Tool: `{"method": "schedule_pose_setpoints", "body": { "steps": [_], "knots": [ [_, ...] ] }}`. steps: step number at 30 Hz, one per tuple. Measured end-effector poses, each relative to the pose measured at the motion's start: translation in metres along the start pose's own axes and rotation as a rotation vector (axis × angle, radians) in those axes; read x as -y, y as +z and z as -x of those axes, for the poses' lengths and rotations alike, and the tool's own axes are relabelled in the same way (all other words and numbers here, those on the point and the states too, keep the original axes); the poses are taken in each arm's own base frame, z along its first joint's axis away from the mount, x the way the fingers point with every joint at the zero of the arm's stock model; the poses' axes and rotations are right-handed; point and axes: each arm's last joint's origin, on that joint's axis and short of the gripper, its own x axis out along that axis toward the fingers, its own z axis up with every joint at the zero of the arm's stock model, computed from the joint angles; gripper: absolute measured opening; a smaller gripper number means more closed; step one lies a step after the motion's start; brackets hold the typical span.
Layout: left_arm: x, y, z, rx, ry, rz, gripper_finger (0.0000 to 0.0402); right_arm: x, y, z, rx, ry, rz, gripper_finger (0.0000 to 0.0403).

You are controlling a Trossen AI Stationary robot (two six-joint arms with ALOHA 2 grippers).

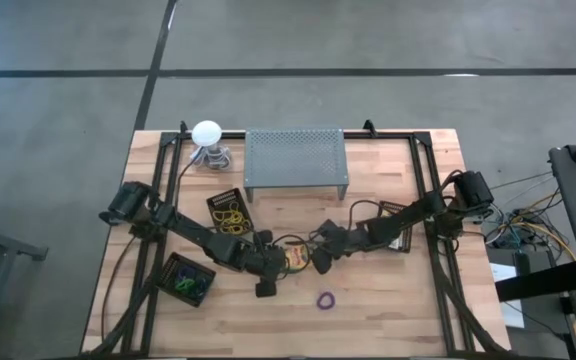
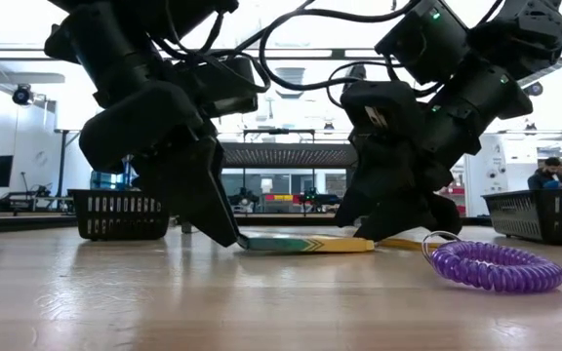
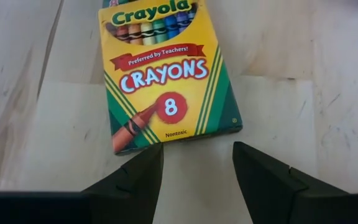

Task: Pick & Place Office Desk Supplies
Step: Put the crayon box into the top right black bin

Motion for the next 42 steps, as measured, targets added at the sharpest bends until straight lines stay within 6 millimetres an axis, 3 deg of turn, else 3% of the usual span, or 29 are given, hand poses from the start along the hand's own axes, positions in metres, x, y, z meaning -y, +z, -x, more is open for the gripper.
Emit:
{"method": "schedule_pose_setpoints", "body": {
  "steps": [21, 36, 42],
  "knots": [
    [0.001, 0.001, 0.000, 0.002, -0.025, 0.003, 0.0199, 0.001, 0.003, 0.015, -0.062, -0.045, 0.127, 0.0166],
    [0.001, 0.003, 0.000, 0.017, -0.032, -0.011, 0.0199, 0.007, 0.001, 0.001, 0.020, -0.103, 0.190, 0.0166],
    [0.000, 0.003, 0.000, 0.017, -0.032, -0.009, 0.0199, 0.001, 0.002, 0.000, -0.006, -0.003, 0.181, 0.0166]
  ]
}}
